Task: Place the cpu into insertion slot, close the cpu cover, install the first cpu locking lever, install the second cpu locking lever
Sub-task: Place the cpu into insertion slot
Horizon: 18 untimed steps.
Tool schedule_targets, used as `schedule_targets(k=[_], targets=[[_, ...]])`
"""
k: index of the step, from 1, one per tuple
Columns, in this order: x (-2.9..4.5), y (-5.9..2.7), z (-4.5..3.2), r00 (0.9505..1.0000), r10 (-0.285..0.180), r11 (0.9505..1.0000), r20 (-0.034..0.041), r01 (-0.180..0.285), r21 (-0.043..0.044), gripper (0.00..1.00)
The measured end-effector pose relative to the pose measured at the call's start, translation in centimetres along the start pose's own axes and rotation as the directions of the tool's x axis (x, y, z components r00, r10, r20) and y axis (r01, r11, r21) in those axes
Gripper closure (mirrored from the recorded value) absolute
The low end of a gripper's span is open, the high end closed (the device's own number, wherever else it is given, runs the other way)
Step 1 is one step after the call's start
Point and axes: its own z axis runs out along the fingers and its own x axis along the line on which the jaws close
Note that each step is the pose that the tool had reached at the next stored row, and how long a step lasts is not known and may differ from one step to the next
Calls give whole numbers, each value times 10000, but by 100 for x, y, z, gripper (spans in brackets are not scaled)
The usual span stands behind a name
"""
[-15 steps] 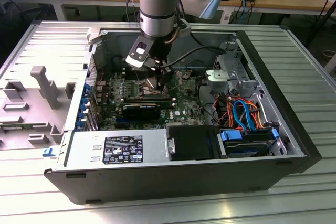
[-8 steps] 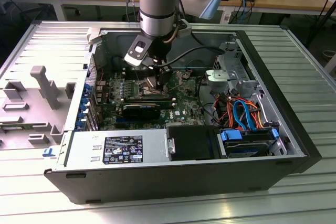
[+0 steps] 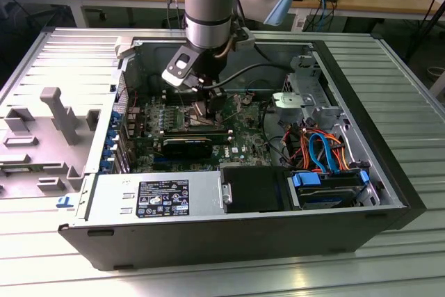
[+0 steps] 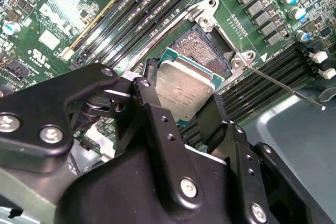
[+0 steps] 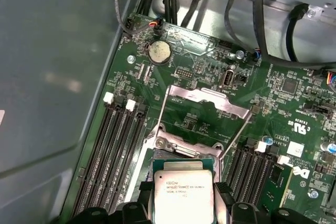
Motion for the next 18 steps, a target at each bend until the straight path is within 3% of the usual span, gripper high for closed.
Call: schedule_targets(k=[11,18], targets=[[0,0,8,9984,562,9984,5,-562,-9,46],[1,1,18,9939,1099,9939,9,-1099,-18,46]])
